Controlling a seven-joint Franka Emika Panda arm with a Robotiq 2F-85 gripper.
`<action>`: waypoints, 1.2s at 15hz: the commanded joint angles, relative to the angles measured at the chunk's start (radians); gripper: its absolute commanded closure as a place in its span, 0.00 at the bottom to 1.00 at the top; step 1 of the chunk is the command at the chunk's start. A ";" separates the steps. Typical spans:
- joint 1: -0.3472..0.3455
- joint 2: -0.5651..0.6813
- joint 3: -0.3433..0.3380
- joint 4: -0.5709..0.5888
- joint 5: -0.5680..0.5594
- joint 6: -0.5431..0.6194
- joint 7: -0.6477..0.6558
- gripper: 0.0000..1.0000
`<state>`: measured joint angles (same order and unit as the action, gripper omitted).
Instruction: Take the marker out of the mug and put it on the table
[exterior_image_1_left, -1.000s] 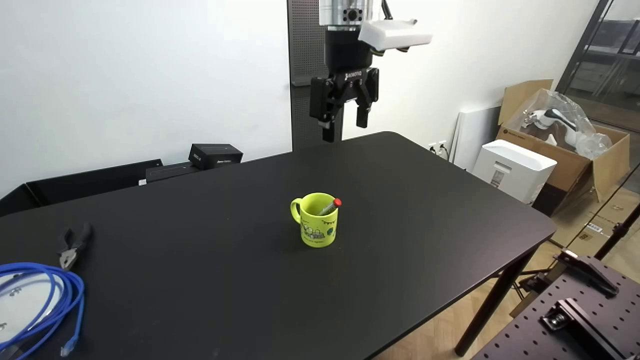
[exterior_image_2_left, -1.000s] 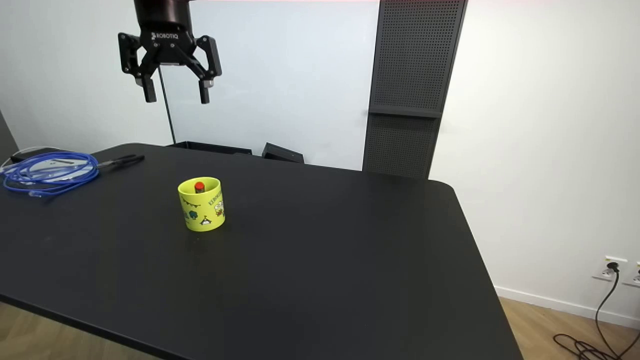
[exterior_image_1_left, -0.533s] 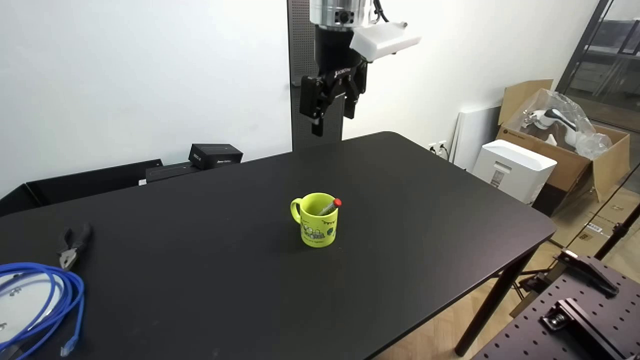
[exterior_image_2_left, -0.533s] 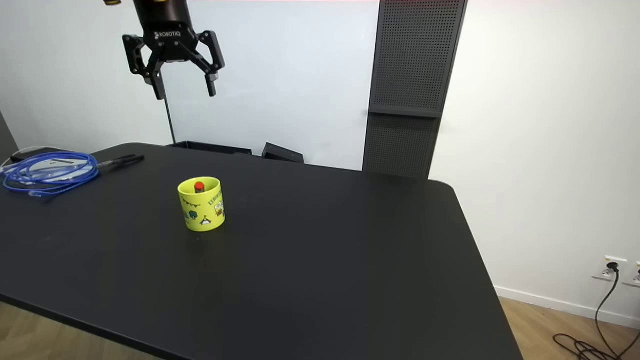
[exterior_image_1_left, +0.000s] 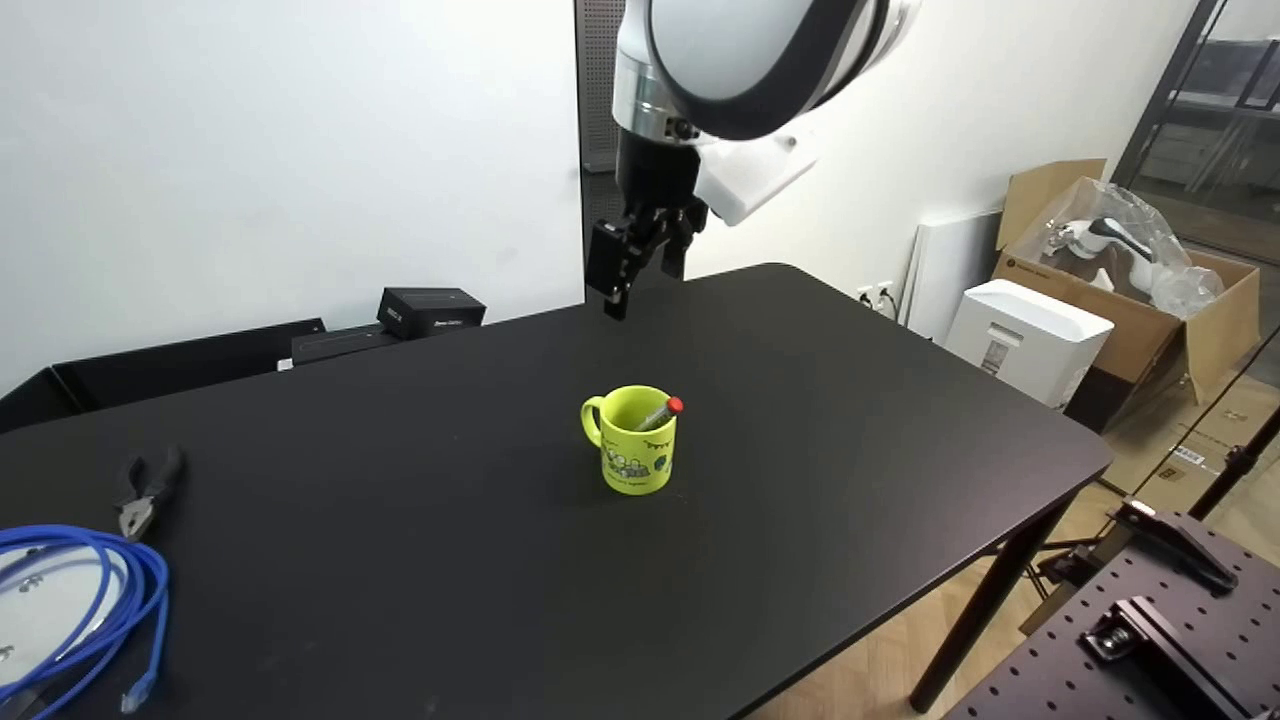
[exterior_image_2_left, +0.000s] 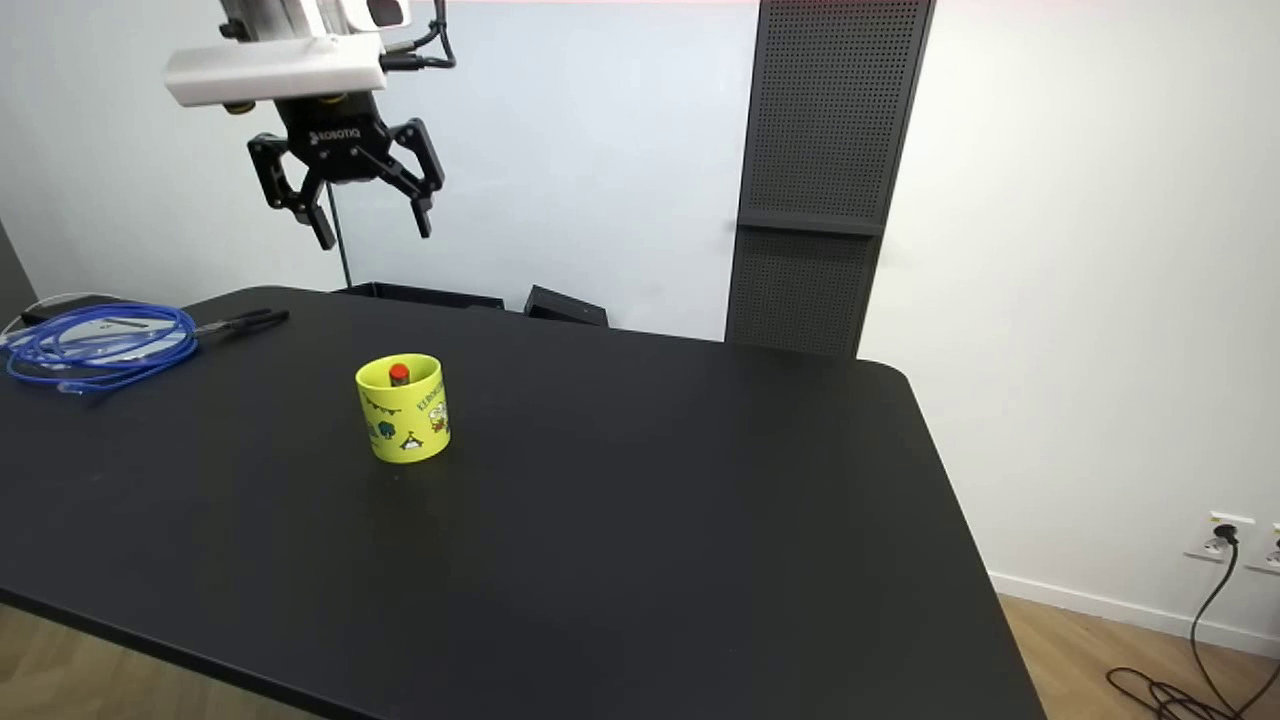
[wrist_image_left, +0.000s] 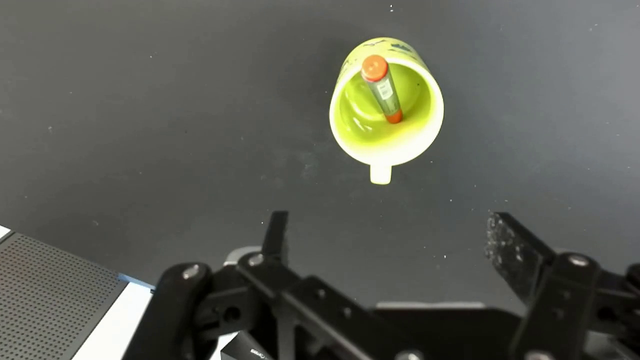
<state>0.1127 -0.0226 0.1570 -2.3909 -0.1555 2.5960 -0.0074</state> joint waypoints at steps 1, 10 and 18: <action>-0.003 0.023 -0.020 -0.031 -0.014 0.046 0.017 0.00; -0.002 0.127 -0.045 -0.050 0.007 0.039 -0.004 0.00; 0.005 0.198 -0.042 -0.029 0.011 0.027 -0.011 0.00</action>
<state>0.1115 0.1570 0.1166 -2.4379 -0.1551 2.6261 -0.0134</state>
